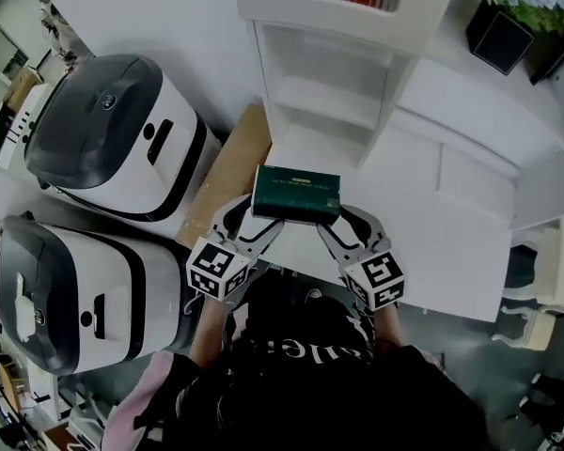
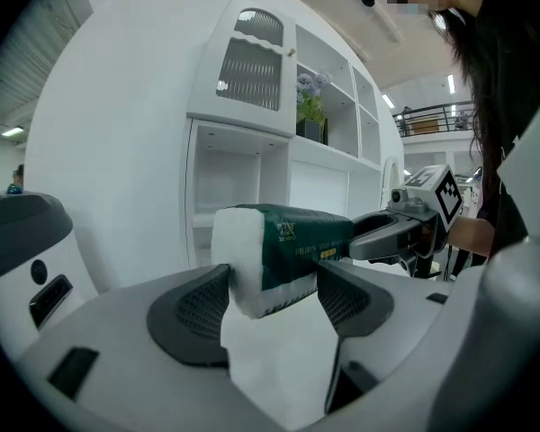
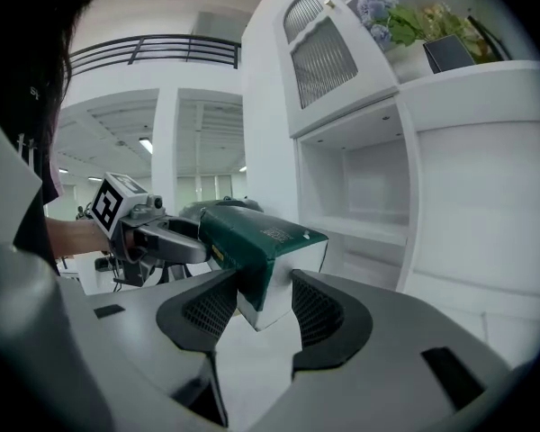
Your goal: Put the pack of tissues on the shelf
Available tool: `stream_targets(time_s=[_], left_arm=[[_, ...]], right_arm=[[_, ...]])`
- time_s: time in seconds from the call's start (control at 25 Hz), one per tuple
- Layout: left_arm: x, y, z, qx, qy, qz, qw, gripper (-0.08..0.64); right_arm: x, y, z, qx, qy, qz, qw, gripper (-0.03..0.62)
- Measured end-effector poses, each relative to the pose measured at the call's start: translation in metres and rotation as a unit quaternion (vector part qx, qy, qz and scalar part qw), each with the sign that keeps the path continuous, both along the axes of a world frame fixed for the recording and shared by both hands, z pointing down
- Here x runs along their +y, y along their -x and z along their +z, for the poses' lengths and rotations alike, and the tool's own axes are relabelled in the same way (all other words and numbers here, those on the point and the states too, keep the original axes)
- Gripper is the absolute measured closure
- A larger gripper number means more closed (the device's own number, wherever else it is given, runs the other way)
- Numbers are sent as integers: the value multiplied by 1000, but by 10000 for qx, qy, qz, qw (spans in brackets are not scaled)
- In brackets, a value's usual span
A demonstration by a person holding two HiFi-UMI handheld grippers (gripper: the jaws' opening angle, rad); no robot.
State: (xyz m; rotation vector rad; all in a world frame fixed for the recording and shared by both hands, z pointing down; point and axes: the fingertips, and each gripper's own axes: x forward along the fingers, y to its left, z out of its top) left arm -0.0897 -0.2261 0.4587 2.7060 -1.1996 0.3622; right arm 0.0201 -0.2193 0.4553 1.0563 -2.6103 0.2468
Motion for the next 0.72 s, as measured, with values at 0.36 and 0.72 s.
stream_targets(time_s=[0.36, 0.72], left_arm=[[-65, 9, -11, 154, -113, 617, 9979, 255], [-130, -5, -26, 244, -370, 1243, 9913, 255]], right_arm=[[-51, 11, -14, 123, -163, 615, 9979, 385], [-102, 1, -32, 392, -421, 1281, 9901, 385]])
